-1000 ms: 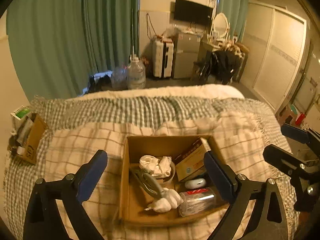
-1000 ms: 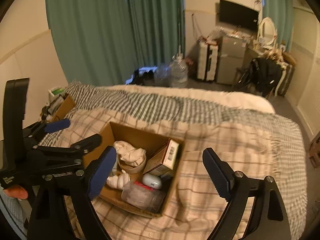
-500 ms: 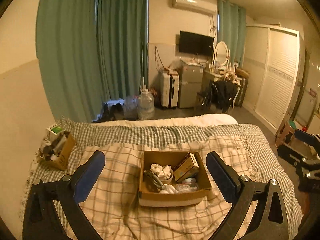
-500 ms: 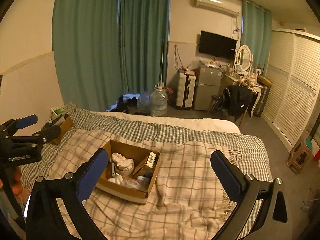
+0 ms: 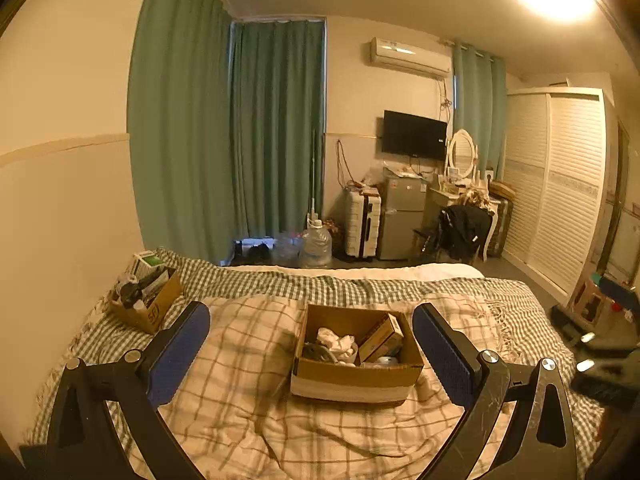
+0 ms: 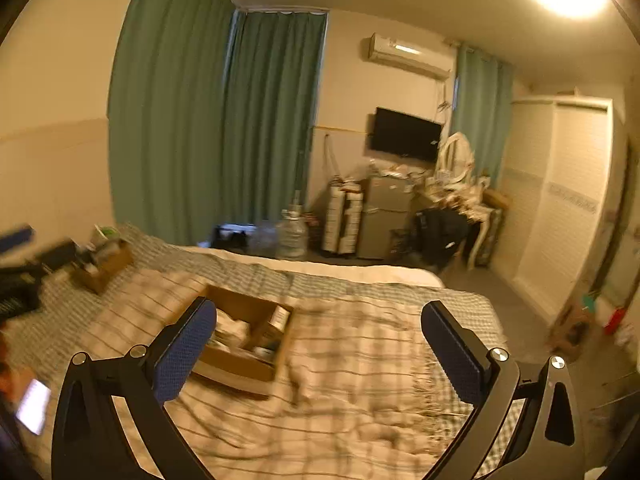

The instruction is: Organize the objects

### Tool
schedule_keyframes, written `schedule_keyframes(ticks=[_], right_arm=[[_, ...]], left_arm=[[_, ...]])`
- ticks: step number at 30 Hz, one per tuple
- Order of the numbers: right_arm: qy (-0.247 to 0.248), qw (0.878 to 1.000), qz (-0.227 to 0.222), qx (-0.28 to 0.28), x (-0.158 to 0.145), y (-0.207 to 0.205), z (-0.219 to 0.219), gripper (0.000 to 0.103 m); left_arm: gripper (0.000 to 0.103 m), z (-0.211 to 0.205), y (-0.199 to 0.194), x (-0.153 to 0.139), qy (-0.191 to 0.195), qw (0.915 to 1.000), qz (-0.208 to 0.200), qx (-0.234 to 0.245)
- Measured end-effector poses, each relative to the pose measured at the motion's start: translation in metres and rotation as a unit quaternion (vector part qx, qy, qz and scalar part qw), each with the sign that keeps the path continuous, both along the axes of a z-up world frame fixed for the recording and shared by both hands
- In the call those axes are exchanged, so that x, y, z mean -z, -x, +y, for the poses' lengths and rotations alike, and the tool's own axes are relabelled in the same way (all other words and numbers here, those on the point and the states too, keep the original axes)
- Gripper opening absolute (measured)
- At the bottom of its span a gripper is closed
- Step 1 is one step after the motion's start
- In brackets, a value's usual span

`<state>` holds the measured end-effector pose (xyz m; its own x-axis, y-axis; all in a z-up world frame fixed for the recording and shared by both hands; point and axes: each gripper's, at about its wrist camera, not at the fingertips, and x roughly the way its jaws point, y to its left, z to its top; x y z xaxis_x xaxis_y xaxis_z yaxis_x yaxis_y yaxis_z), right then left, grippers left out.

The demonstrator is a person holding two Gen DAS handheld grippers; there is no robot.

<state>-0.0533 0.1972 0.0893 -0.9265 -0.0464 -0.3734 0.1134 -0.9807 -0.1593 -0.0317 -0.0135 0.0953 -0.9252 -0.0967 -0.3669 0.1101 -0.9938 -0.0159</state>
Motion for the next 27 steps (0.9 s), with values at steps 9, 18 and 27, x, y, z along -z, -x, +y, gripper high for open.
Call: schedule_keyframes(ticks=[9,18,27], right_arm=[[0.043,0.997,-0.057,-0.013,0.093,0.044,0.004,0.103],[0.050,0.996,-0.074,-0.014,0.113,0.055,0.013,0.103],[0.049,0.996,-0.068,-0.012,0.109,0.053,0.016,0.103]], left_arm=[[0.103,0.006,0.015,0.093,0.004,0.9998,-0.021,-0.001],[0.103,0.003,0.032,0.128,0.001,0.9983,-0.057,-0.004],[0.103,0.010,0.029,0.128,0.011,0.9981,-0.061,0.005]])
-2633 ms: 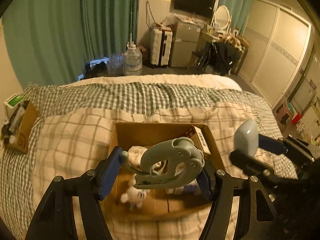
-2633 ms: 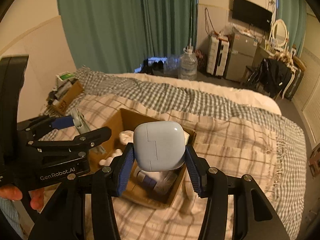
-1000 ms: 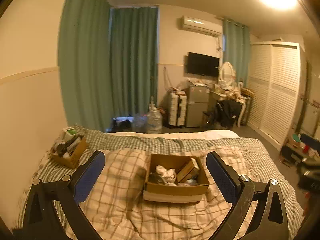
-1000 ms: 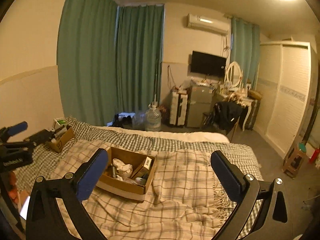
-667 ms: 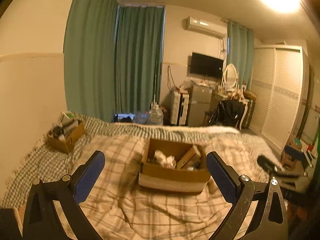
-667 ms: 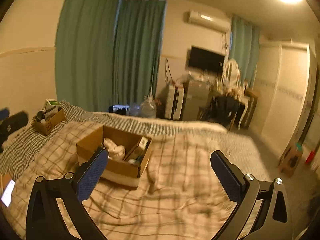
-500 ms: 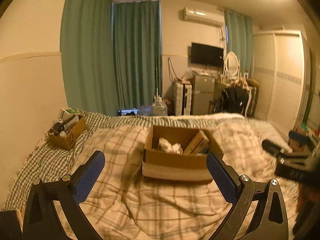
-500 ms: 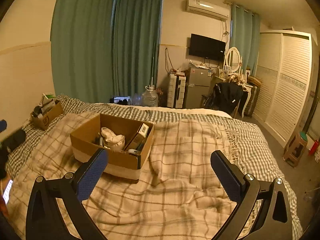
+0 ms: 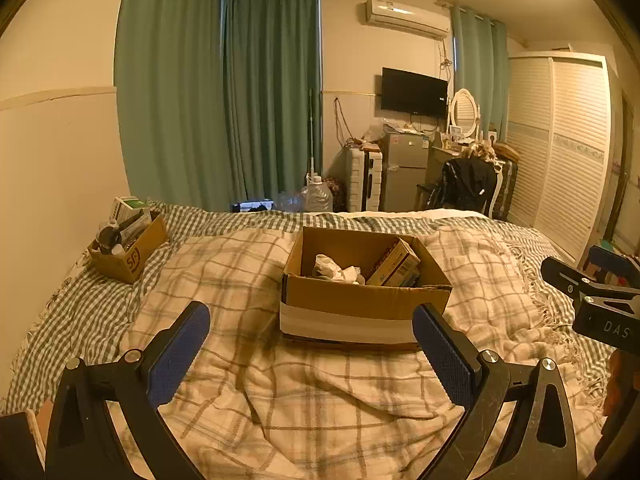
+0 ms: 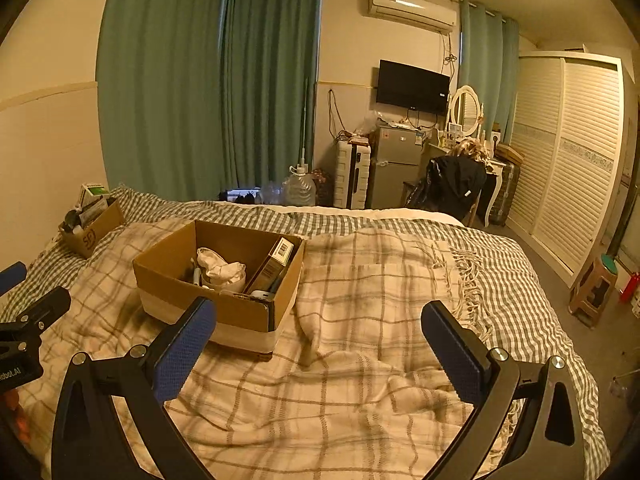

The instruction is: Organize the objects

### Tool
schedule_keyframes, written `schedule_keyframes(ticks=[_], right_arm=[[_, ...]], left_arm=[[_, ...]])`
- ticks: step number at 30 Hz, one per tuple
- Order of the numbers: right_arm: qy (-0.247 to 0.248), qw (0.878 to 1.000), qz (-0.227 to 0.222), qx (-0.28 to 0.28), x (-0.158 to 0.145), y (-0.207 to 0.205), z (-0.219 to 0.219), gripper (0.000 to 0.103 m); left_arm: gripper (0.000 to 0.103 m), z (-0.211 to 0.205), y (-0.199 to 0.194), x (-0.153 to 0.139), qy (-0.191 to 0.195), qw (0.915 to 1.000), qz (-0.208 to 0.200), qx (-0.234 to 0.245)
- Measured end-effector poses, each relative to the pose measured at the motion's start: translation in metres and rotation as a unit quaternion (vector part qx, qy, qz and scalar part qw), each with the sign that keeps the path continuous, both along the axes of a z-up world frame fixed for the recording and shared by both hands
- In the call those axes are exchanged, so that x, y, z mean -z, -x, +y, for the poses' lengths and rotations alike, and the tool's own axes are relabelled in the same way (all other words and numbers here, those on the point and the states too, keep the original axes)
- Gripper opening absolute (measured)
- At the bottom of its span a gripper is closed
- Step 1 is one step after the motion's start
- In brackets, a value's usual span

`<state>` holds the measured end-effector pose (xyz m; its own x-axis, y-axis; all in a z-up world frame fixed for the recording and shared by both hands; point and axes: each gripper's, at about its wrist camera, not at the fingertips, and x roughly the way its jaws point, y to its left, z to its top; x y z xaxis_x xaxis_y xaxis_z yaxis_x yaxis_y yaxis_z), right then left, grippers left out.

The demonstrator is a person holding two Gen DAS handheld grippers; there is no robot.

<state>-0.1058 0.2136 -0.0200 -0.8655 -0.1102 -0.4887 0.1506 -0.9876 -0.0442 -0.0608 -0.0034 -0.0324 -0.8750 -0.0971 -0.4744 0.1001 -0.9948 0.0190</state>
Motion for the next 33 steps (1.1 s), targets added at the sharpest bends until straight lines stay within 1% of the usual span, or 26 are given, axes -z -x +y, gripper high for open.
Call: schedule_keyframes(ticks=[6,13,33], right_arm=[[0.001,1.000,0.003,-0.002,-0.0028,-0.0010,-0.0004,0.103],[0.001,1.000,0.003,-0.009,-0.0018,-0.0004,-0.0047,0.103],[-0.002,1.000,0.003,-0.011,0.0013,0.0005,-0.0069,0.103]], left_arm=[[0.103,-0.0019,0.0002,-0.0006,-0.008,0.9999,-0.006,-0.001],[0.103,0.0000,0.0010,-0.0001,0.000,1.0000,-0.007,-0.001],[0.103,-0.0002,0.0005,0.0009,-0.005,0.9999,-0.013,-0.003]])
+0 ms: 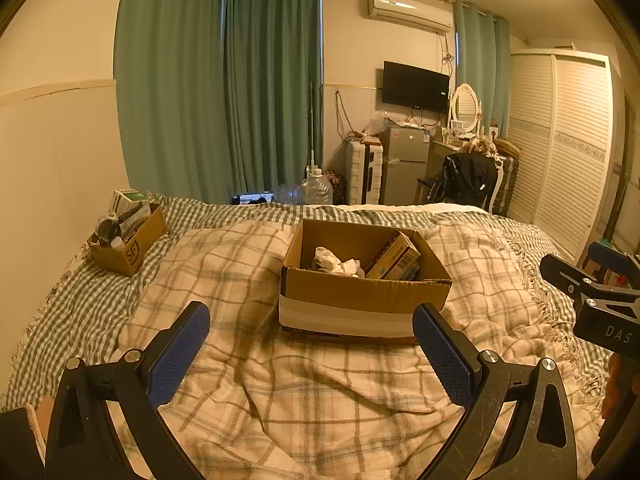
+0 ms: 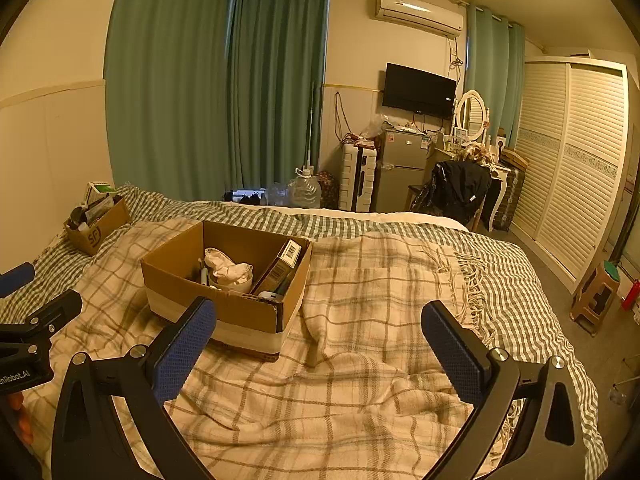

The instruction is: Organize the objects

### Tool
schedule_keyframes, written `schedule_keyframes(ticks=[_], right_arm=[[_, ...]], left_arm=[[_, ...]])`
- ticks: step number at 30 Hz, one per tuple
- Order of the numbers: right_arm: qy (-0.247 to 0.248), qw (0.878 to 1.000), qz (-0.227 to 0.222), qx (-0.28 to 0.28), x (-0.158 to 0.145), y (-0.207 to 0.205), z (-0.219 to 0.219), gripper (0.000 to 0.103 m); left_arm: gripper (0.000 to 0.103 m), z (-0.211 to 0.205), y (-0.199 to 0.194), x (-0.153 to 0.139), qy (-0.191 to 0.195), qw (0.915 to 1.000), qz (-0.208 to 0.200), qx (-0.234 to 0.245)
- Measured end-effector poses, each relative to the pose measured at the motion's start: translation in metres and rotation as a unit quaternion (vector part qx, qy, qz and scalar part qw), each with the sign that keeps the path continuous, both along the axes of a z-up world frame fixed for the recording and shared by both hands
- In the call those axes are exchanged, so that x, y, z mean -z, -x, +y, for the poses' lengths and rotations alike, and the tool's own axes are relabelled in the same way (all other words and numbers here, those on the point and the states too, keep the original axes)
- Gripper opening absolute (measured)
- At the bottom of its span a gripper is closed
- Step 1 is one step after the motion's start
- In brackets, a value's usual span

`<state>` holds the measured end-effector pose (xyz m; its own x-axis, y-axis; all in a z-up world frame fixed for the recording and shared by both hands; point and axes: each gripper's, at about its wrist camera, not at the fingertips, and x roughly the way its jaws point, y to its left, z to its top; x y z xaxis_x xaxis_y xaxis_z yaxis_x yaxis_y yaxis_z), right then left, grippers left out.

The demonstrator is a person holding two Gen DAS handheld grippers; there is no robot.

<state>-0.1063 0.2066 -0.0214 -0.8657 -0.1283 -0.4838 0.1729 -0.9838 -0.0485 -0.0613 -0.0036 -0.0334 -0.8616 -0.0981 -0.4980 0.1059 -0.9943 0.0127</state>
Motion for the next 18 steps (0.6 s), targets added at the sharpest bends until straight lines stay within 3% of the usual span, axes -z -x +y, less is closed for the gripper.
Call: schedule_keyframes(ticks=[18], right_arm=[[-0.002,1.000,-0.004,-0.005,0.0021,-0.0006,-0.0005,0.103]], left_arm=[[0.103,-0.0022,-0.0007,0.0010,-0.007,1.0000,-0.005,-0.005]])
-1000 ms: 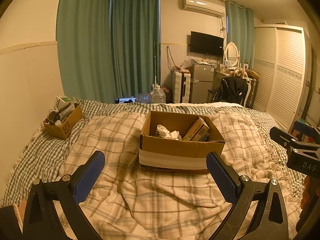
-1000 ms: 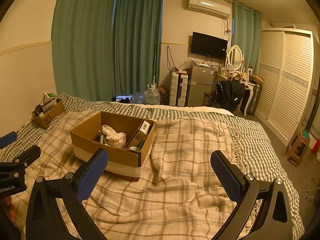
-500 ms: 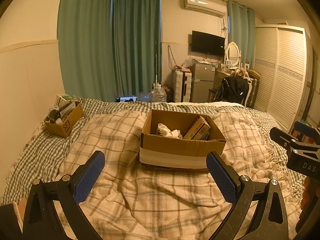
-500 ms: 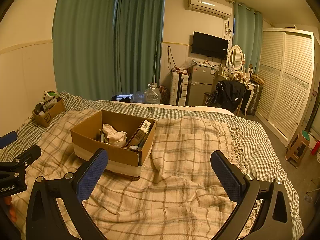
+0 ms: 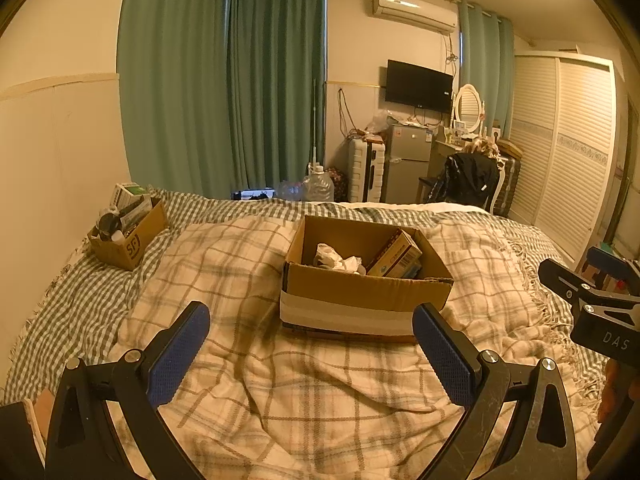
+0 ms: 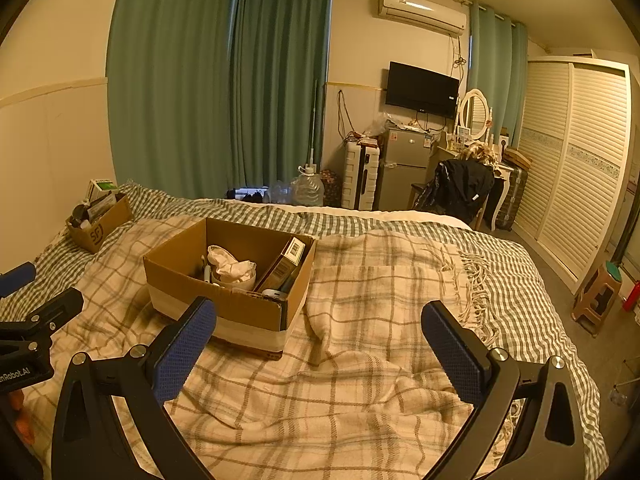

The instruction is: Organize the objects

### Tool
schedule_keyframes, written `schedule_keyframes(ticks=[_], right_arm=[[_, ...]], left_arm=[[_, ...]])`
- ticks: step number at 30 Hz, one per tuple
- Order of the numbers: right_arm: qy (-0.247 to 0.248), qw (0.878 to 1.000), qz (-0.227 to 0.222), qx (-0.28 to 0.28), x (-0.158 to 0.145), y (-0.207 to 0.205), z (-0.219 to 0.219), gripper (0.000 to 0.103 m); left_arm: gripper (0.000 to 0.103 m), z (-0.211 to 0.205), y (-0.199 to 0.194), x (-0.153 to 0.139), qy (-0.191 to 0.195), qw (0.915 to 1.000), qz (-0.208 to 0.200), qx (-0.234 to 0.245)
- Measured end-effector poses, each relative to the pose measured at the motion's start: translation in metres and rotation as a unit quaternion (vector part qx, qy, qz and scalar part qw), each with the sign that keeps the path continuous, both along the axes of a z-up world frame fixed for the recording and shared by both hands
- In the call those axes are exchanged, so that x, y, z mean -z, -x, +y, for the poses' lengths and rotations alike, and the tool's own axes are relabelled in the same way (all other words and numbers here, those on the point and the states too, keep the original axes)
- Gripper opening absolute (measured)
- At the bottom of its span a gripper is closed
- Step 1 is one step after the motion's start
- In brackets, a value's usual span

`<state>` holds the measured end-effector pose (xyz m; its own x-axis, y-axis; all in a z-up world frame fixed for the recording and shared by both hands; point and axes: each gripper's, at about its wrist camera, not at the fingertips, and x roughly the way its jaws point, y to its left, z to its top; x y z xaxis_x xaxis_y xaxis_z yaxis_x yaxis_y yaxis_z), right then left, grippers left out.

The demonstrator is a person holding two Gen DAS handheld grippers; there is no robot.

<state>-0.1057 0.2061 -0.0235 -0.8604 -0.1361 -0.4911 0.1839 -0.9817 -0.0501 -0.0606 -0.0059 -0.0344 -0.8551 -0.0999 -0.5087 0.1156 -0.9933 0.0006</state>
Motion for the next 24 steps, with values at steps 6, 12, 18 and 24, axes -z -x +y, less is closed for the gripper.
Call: schedule_keyframes(ticks=[6,12,18,24], right_arm=[[0.000,1.000,0.000,0.000,0.000,0.000,0.000,0.103],[0.001,1.000,0.000,0.000,0.001,0.000,0.001,0.103],[0.002,1.000,-0.001,0.000,0.001,0.001,0.001,0.103],[0.003,1.000,-0.002,0.001,0.002,0.001,0.001,0.103]], left_arm=[[0.103,0.000,0.001,0.001,-0.001,1.0000,-0.006,0.007],[0.103,0.009,0.000,0.001,0.030,0.9995,-0.001,0.006],[0.103,0.014,0.000,0.001,0.047,0.9989,-0.002,0.006],[0.103,0.007,-0.001,0.000,0.026,0.9997,0.001,-0.002]])
